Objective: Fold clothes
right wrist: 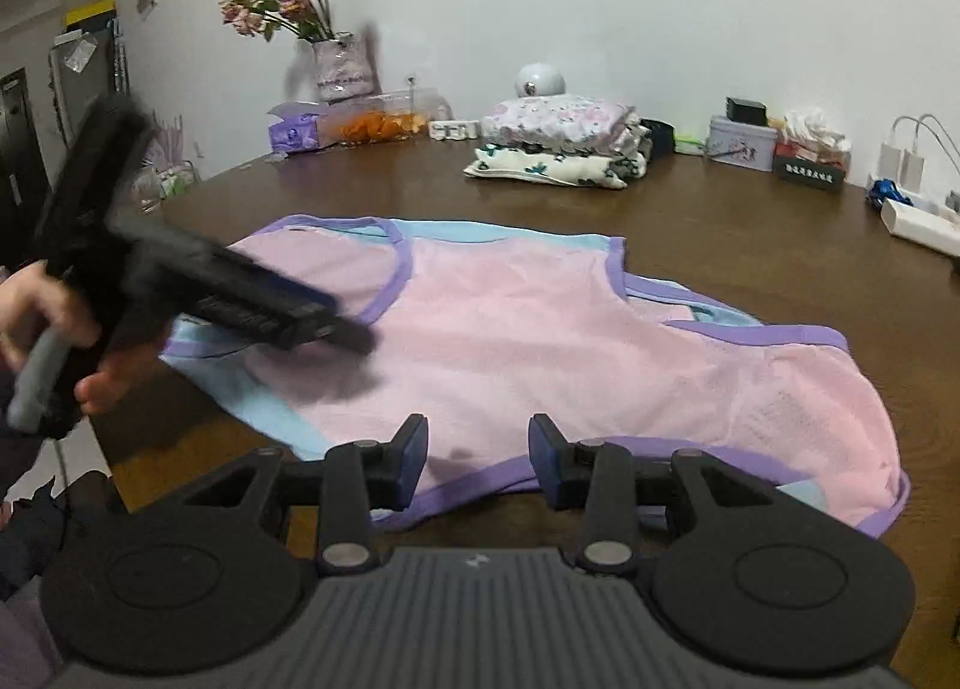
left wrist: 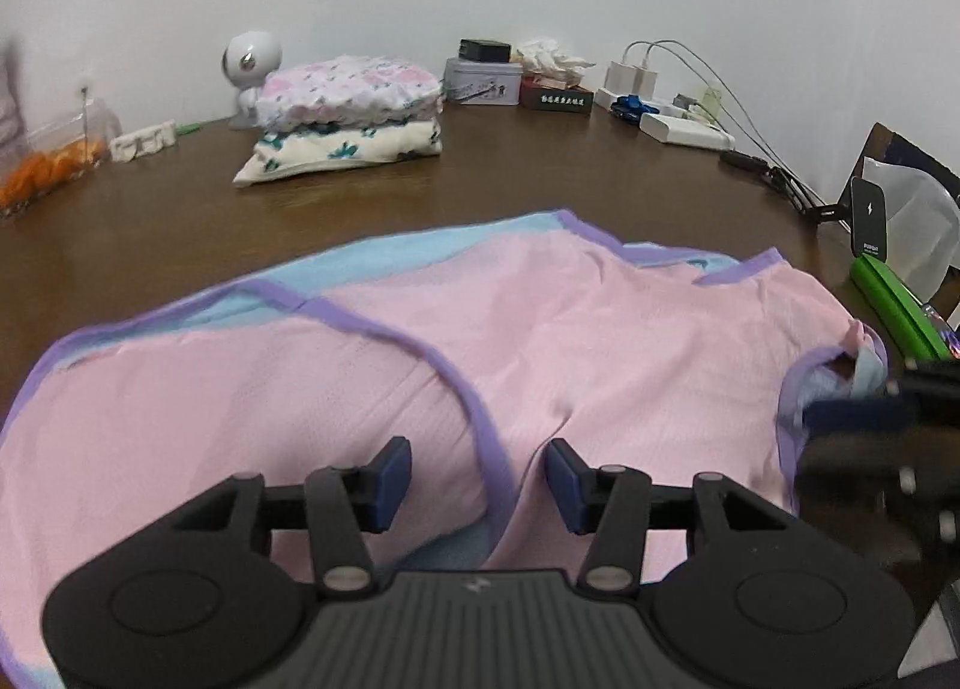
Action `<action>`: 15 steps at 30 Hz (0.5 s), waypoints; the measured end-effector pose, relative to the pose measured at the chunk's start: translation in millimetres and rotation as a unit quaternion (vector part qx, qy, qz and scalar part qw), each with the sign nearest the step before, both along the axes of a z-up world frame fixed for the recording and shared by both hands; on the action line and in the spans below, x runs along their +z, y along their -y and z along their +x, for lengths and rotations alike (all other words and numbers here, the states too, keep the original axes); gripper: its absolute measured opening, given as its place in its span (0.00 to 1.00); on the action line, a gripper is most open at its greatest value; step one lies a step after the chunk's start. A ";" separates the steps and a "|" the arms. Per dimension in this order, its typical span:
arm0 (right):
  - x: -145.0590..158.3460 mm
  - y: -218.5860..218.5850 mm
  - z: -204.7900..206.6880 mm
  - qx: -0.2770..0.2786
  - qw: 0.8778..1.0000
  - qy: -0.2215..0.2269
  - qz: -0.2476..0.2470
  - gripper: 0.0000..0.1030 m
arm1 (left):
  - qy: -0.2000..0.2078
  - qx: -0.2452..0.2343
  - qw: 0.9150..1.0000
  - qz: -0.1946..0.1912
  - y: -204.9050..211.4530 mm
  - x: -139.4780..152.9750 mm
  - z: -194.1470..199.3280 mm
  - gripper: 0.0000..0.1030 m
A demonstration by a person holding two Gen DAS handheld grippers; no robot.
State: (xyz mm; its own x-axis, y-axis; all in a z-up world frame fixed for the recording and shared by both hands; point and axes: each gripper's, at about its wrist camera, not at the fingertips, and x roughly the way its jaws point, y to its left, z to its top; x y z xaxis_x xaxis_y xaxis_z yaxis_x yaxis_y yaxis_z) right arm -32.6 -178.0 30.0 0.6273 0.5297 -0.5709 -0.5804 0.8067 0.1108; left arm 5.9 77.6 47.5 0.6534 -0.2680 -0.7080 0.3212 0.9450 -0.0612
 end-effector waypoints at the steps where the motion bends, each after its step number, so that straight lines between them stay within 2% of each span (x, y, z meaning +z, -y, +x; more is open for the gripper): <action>1: 0.1 0.1 -2.7 -0.003 1.000 0.003 -0.002 0.37 | -0.002 -0.002 1.000 -0.006 0.9 -0.8 3.3 0.05; 4: -2.0 1.7 -7.3 -0.004 1.000 0.003 -0.004 0.37 | 0.013 0.019 0.999 -0.041 -9.0 2.6 7.9 0.02; 6: -6.7 4.4 -7.9 -0.005 1.000 -0.003 -0.003 0.37 | 0.025 0.046 0.995 -0.086 -25.7 10.1 4.2 0.01; 9: -12.1 4.7 -5.3 -0.006 1.000 -0.011 -0.003 0.37 | 0.042 0.078 0.989 -0.115 -46.7 19.8 -2.0 0.00; 11: -14.6 5.3 -3.9 -0.008 1.000 -0.014 -0.002 0.40 | 0.055 0.104 0.990 -0.080 -52.0 19.7 -1.9 0.01; 12: -13.4 5.9 -4.9 -0.011 1.000 -0.010 0.001 0.42 | 0.051 0.112 0.989 -0.079 -55.5 18.6 -0.8 0.01; 13: -11.5 6.5 -6.2 -0.015 1.000 -0.005 0.001 0.49 | 0.043 0.117 0.989 -0.085 -59.3 17.4 0.7 0.00; 14: -10.5 7.4 -6.8 -0.020 1.000 -0.001 -0.002 0.52 | 0.035 0.109 0.989 -0.094 -58.5 16.3 1.6 0.07; 15: -9.4 8.2 -7.4 -0.026 1.000 0.004 -0.005 0.52 | 0.026 0.097 0.989 -0.104 -56.1 15.4 2.2 0.18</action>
